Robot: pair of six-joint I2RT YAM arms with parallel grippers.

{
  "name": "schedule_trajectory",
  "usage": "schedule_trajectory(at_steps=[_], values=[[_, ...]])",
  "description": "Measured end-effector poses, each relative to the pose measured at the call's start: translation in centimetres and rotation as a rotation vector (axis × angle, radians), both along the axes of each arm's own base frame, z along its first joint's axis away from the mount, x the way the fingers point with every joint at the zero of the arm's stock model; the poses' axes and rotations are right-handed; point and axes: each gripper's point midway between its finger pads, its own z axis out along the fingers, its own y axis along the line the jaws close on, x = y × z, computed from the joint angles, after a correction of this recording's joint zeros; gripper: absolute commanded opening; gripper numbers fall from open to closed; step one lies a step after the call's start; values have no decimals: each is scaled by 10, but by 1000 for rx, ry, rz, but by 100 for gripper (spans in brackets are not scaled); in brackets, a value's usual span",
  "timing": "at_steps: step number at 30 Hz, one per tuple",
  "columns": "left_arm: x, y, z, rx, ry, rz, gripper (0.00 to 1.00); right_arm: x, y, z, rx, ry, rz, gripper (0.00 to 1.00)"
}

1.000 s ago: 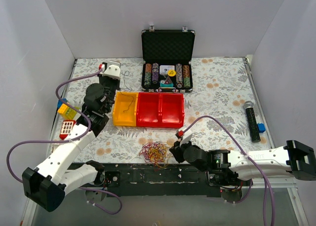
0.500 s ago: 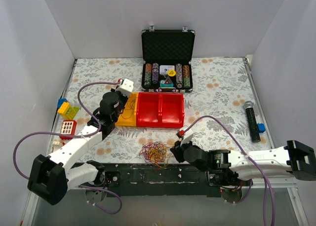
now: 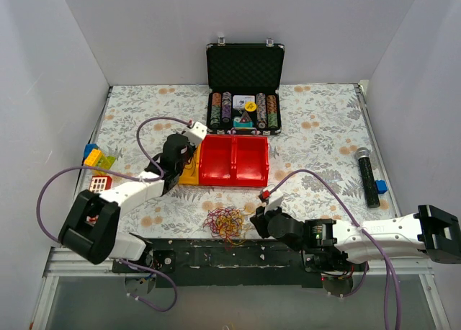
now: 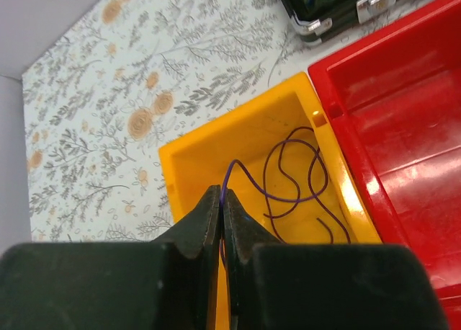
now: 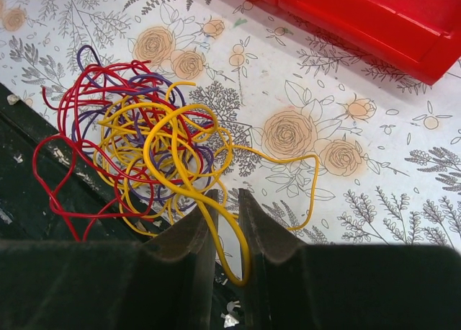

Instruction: Untangle the cables

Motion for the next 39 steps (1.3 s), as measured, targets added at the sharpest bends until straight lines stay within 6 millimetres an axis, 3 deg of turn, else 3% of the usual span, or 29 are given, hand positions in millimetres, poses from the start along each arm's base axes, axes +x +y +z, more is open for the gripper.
schedule_trajectory(at_steps=[7,13,18,22,23,30,36,39], values=[[9,-4,-49,70,92,-14,1,0,-4,-3,-16,4,-8,27],[16,-10,-65,74,118,-26,19,0,-8,6,10,9,-13,27],[20,-16,-67,33,135,-31,50,0,-9,12,16,7,-17,28],[27,-20,-50,-16,128,-32,91,0,-9,15,8,6,-17,28],[27,-20,-42,-39,125,-34,96,0,-9,15,8,5,-18,28],[18,-20,2,-117,100,-73,98,1,-9,16,6,4,-19,29],[-1,-23,23,-165,126,-123,90,1,-9,16,3,1,-15,29],[-14,-34,38,-207,162,-193,91,0,-8,17,5,-1,-10,29]])
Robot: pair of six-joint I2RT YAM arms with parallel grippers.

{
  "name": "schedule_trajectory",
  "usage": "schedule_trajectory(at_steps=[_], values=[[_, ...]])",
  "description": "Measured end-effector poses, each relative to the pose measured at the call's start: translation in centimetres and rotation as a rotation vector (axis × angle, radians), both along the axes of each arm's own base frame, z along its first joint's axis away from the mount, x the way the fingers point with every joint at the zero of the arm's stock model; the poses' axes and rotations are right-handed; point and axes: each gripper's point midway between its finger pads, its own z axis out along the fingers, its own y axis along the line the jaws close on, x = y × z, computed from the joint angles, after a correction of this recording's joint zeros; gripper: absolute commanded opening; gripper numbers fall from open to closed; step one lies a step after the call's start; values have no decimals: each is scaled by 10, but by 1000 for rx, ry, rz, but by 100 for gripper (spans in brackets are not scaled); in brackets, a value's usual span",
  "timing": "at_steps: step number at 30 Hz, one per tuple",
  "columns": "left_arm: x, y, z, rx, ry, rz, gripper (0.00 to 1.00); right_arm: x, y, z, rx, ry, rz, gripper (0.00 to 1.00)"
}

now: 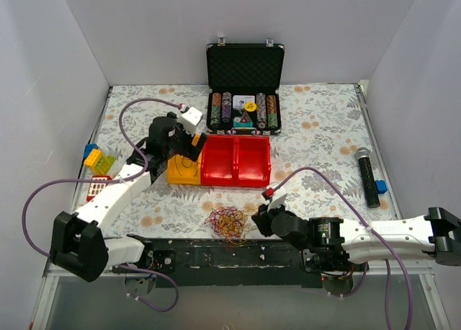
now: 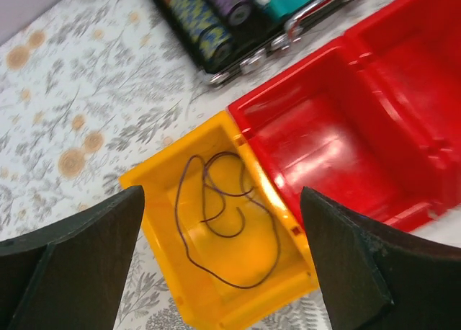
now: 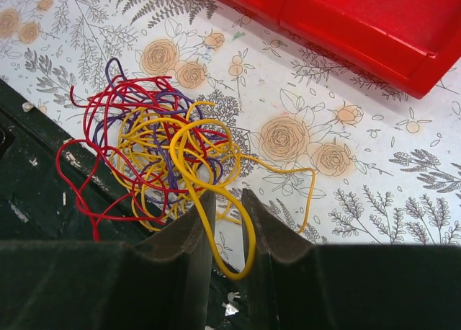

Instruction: Untangle the cables

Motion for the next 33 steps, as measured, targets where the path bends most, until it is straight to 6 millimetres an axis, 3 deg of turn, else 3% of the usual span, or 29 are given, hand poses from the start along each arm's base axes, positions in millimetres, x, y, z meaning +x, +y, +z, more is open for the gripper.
schedule_trajectory(at_steps=[2,4,9,13,18,22,28,33], values=[[-14,-13,20,-51,6,-92,98,0,1,1,0,-5,4,30],[-34,-27,43,-102,-5,-211,98,0,2,3,5,-9,8,30],[-116,-62,87,-221,-39,-576,98,1,8,10,27,-27,20,29],[-169,-86,68,-251,52,-790,98,2,15,16,43,-43,31,27],[-217,-107,10,-210,246,-942,98,3,31,42,77,-75,57,26],[-222,-113,-4,-176,264,-969,98,4,39,63,116,-95,65,24],[-209,-128,-6,-128,159,-999,98,4,35,74,152,-105,63,21],[-213,-142,-28,-69,151,-1052,94,5,30,77,170,-109,50,18]])
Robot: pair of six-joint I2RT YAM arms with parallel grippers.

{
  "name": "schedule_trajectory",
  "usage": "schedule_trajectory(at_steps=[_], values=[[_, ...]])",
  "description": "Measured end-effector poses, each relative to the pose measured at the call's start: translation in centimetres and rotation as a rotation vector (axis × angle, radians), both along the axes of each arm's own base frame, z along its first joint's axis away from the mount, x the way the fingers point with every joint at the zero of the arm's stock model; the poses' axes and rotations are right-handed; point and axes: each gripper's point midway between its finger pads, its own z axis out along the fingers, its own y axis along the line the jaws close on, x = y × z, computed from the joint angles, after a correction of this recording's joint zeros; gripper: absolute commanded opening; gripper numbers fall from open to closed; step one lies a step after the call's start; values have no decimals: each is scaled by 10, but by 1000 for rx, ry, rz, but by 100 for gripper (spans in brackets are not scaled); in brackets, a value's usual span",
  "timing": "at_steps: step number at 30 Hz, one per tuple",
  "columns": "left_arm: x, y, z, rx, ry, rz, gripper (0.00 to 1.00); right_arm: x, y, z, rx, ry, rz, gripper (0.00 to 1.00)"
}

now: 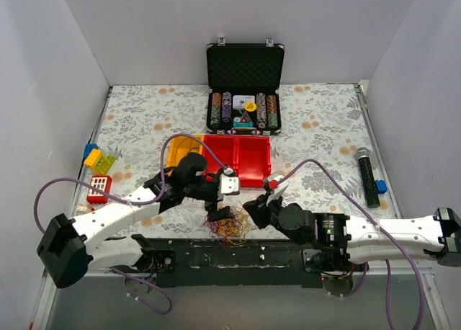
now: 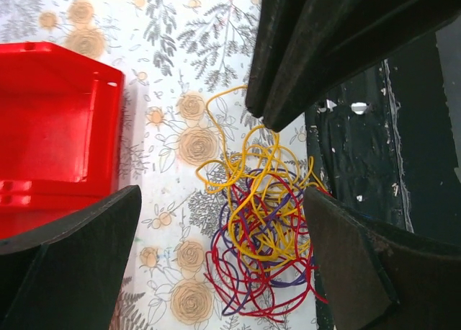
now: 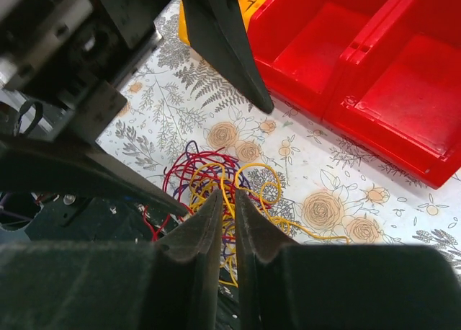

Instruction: Untangle the cables

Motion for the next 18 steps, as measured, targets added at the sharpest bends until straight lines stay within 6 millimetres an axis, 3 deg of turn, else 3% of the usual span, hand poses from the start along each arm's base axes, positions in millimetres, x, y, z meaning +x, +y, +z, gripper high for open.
schedule_trajectory(at_steps=[4,7,13,18], values=[[-7,-6,-17,42,1,-48,90,1,-3,0,4,-1,-11,18],[-9,-9,-21,56,-27,-76,81,2,-7,0,10,1,-21,18],[-14,-13,-33,95,-69,-126,73,3,-22,2,60,12,-43,18],[-17,-20,-40,121,-133,-164,35,3,-33,-4,59,24,-61,18]])
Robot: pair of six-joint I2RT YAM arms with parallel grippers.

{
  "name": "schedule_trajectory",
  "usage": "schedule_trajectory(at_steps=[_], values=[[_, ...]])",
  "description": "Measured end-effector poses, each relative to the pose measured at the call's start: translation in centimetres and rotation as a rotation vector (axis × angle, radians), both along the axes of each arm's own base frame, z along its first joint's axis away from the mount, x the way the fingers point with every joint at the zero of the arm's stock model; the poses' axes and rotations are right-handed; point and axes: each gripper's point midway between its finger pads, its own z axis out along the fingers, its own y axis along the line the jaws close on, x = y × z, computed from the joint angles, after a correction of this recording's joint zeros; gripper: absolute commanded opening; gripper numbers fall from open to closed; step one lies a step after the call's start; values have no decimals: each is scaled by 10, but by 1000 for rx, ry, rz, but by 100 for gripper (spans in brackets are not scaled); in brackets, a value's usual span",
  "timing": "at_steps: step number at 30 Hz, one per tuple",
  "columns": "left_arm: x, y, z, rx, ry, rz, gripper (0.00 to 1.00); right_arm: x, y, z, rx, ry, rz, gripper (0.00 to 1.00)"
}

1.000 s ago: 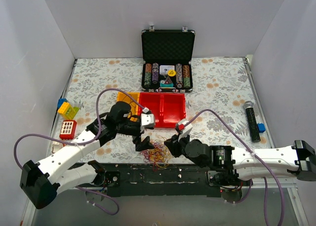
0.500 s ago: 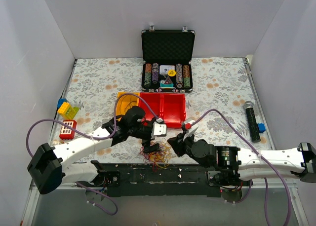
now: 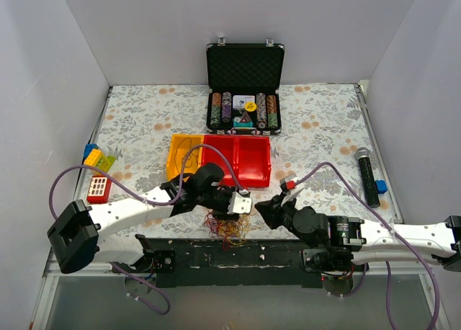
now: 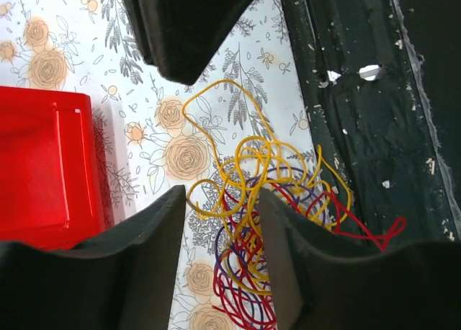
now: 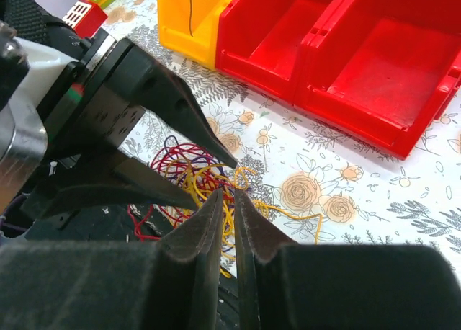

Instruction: Untangle the cables

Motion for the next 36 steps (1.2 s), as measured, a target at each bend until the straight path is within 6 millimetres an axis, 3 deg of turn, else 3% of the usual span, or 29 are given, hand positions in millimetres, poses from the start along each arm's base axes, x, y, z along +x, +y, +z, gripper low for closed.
schedule_trajectory(at_steps=[5,8,13,16,19,22,25,29,36], values=[[8,-7,-3,13,-11,27,0,0,-7,-7,-14,15,-12,27],[15,-9,2,12,-5,72,0,-1,-11,-10,-17,21,-15,32],[17,-7,26,-35,1,140,0,-1,-17,-13,-11,25,-20,53],[14,-5,55,-86,23,183,0,-1,-19,-14,-15,23,-18,64],[14,-9,100,-163,38,214,0,-1,-17,-13,-15,16,-10,73],[9,-8,141,-250,49,228,0,-1,-11,-12,-20,-1,3,76],[2,-4,162,-294,73,230,0,1,-3,-9,-37,-25,10,76],[-4,-3,164,-294,119,236,0,4,14,4,-38,-76,24,78],[-8,0,158,-267,156,247,0,12,23,28,8,-160,6,78]])
